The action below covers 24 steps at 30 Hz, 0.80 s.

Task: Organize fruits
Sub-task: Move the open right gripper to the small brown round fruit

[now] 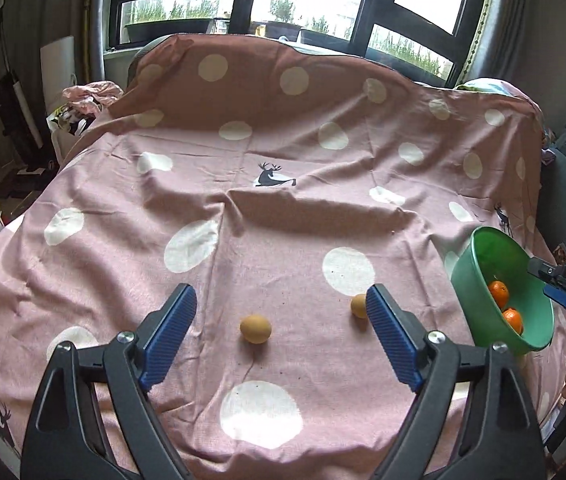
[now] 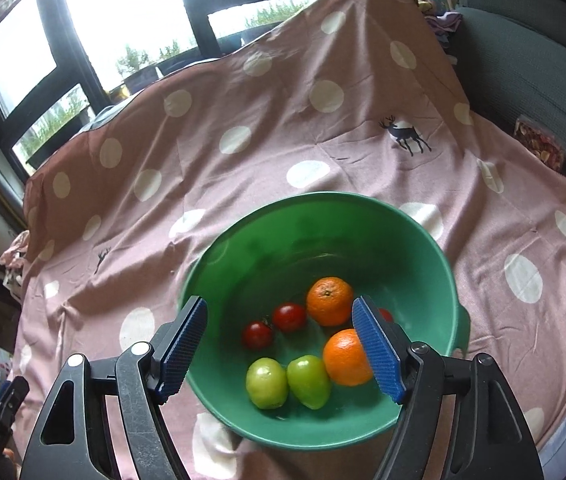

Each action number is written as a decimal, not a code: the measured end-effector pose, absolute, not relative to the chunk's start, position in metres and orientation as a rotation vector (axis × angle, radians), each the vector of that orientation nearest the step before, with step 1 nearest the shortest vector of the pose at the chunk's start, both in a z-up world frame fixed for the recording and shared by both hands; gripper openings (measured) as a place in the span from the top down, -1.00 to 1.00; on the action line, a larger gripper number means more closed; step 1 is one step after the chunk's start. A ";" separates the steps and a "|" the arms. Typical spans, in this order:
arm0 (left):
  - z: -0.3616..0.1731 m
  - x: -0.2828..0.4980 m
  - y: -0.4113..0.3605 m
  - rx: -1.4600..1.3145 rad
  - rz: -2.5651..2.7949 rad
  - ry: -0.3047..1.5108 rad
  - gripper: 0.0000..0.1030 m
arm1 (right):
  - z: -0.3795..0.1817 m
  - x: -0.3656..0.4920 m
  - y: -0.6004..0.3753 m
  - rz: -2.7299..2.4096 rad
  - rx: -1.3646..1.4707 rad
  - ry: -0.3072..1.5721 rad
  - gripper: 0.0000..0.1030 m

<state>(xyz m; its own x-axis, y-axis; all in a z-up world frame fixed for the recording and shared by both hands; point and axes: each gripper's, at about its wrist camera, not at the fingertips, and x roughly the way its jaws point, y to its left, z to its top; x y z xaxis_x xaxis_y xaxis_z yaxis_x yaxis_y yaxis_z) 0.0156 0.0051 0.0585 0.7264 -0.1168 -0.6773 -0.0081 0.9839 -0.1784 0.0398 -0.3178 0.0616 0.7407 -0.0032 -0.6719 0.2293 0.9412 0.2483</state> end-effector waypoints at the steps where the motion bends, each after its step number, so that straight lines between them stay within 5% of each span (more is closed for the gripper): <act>1: 0.056 0.018 0.008 -0.175 -0.062 0.768 -0.68 | 0.061 0.041 -0.312 -0.111 0.318 0.727 -0.46; 13: 0.028 0.038 0.029 -0.249 -0.073 0.831 -0.62 | 0.065 0.039 -0.259 0.121 0.329 0.659 -0.46; 24: 0.010 0.055 0.028 -0.281 -0.099 0.893 -0.37 | 0.047 0.073 -0.190 0.305 0.288 0.816 -0.46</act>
<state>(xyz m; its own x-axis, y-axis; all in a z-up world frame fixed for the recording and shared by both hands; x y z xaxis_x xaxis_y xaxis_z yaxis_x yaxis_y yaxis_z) 0.0553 0.0285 0.0100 0.6252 -0.2012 -0.7540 -0.0316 0.9589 -0.2821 0.0728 -0.1903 0.0469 0.6467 0.3732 -0.6652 -0.1544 0.9181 0.3650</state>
